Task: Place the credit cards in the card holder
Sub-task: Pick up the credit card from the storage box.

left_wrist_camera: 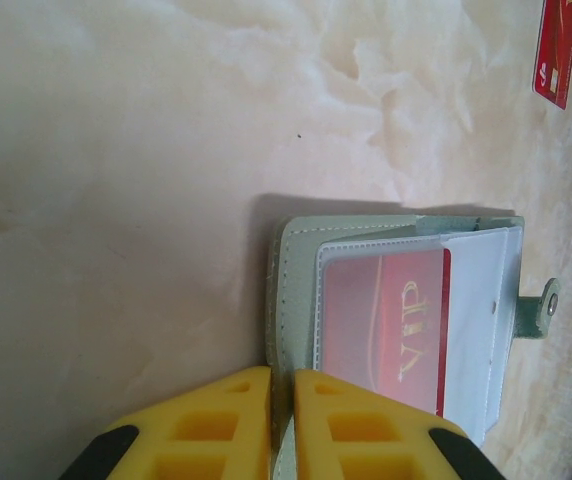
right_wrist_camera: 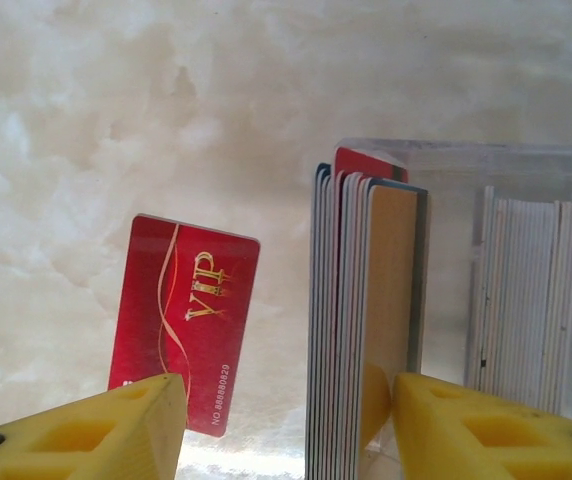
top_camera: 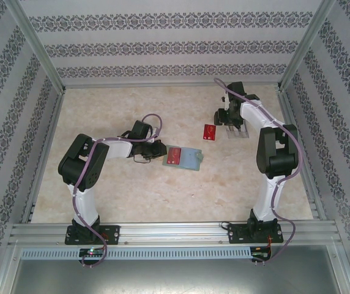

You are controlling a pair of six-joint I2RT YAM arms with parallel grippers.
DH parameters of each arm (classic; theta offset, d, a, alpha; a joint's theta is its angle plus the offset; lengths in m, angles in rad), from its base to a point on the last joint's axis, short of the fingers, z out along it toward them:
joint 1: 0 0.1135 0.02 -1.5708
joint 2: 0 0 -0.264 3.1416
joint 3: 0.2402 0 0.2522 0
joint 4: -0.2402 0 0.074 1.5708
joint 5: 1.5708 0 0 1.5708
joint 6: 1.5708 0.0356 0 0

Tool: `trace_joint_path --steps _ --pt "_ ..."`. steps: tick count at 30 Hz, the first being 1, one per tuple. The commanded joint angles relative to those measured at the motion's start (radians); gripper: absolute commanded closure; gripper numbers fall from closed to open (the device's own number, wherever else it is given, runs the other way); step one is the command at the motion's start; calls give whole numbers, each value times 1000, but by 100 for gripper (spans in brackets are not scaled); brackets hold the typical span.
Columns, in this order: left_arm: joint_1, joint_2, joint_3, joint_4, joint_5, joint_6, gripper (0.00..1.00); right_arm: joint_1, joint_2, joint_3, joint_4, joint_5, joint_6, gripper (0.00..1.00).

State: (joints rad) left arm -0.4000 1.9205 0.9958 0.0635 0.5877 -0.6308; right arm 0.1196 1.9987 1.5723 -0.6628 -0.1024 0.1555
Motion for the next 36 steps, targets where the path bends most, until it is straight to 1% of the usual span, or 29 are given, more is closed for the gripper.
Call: trace_joint_path --steps 1,3,8,19,21,23,27,31,34,36 --pt "-6 34 -16 -96 -80 23 86 2 1 24 -12 -68 28 44" --pt "-5 35 -16 -96 -81 23 85 1 -17 12 -2 -83 33 45" --pt "-5 33 -18 -91 -78 22 85 2 -55 -4 15 -75 39 47" --pt "-5 38 -15 -92 -75 21 86 1 -62 -14 19 -58 42 55" --pt "-6 39 -15 -91 -75 19 86 1 -58 -10 16 -50 43 59" --pt "-5 40 -14 -91 -75 19 86 2 -58 -9 14 -45 45 66" --pt "-5 40 -15 -91 -73 20 86 2 -62 -10 14 -40 48 73" --pt "-5 44 -13 -90 -70 18 86 1 -66 -10 13 -35 49 79" --pt "-5 45 -13 -91 -68 18 87 2 -69 -11 14 -33 50 81" --pt "-5 45 -13 -90 -68 18 87 2 -69 -11 14 -33 50 85"
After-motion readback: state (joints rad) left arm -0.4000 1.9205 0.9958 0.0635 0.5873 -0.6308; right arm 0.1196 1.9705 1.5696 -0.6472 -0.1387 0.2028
